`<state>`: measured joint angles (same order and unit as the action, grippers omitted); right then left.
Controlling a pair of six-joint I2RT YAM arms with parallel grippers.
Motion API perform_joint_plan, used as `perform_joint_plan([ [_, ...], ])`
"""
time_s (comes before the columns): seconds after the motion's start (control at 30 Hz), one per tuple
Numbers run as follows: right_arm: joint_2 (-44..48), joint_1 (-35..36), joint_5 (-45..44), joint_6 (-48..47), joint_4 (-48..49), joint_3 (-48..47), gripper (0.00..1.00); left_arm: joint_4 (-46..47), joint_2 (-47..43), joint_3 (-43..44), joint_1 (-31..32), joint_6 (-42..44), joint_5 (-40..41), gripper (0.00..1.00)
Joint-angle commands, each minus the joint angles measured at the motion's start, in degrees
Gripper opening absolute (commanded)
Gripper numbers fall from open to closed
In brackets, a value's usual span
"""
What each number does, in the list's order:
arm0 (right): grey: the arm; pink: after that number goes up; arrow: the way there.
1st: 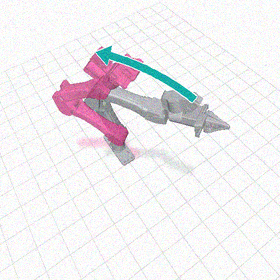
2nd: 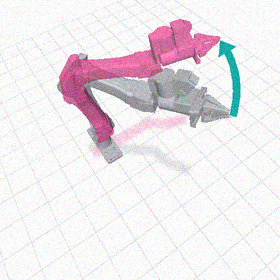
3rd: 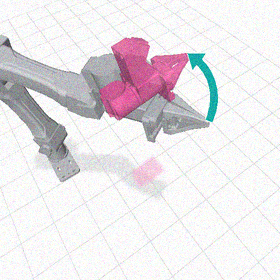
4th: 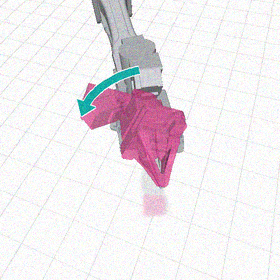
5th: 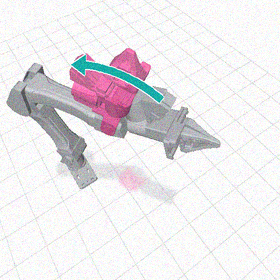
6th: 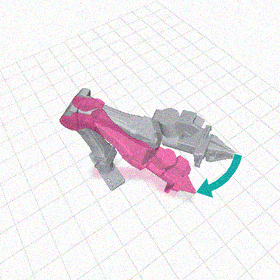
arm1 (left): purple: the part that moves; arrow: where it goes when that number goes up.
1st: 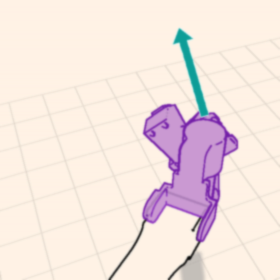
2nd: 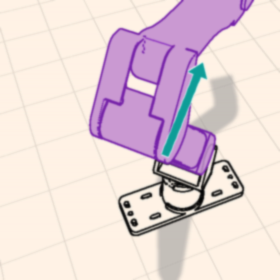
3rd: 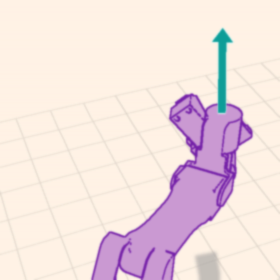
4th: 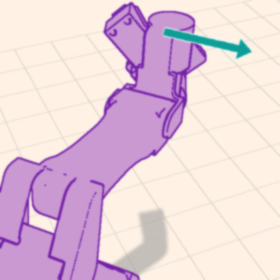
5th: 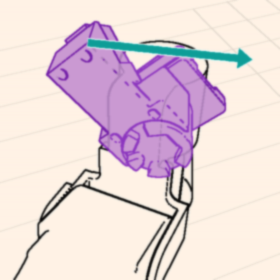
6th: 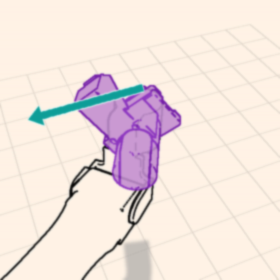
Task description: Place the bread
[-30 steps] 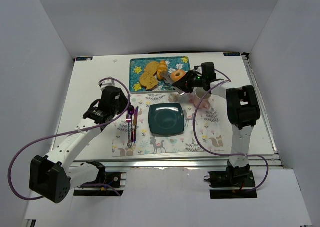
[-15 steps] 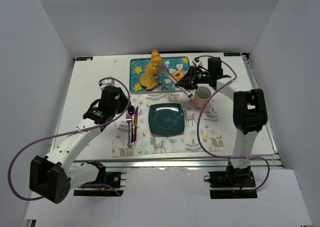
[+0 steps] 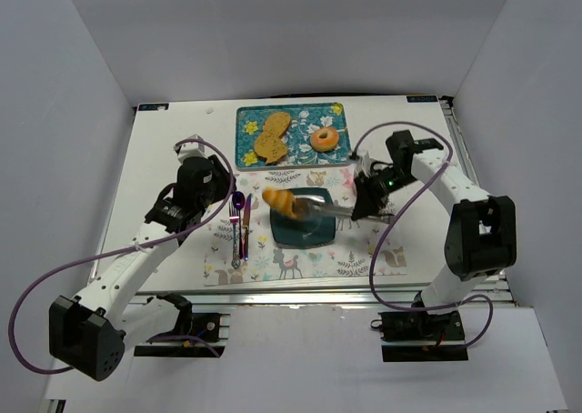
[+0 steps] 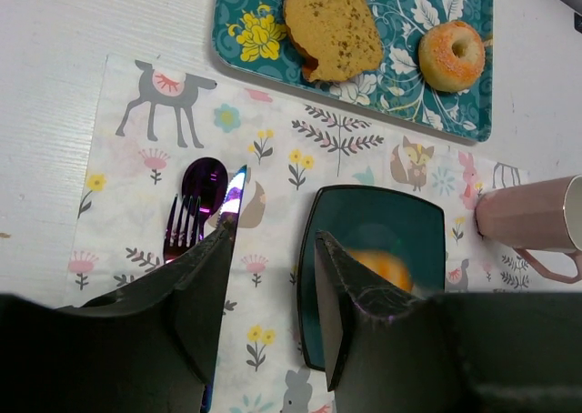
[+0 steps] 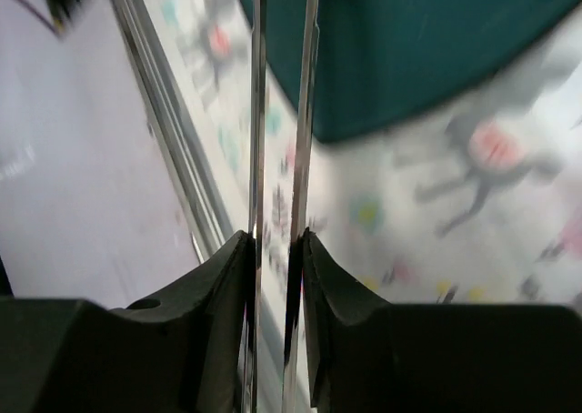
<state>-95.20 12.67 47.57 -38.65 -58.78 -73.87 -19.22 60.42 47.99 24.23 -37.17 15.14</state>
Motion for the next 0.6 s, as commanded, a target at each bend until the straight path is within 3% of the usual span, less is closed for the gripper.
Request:
perform_joint_plan([
  [0.0,6.7,0.0,-8.4,-10.7,-7.1,4.0,0.00,2.0,-0.4,-0.8,0.1,1.7,-1.1,0.52],
  [0.3,10.6,0.1,-13.1,-8.8,-4.9,10.3,0.00,4.5,-0.7,-2.5,0.1,2.0,-2.7,0.52],
  [0.57,9.6,0.1,-11.1,-5.7,-3.4,8.1,0.23,4.4,-2.9,-4.3,0.1,1.4,-2.0,0.52],
])
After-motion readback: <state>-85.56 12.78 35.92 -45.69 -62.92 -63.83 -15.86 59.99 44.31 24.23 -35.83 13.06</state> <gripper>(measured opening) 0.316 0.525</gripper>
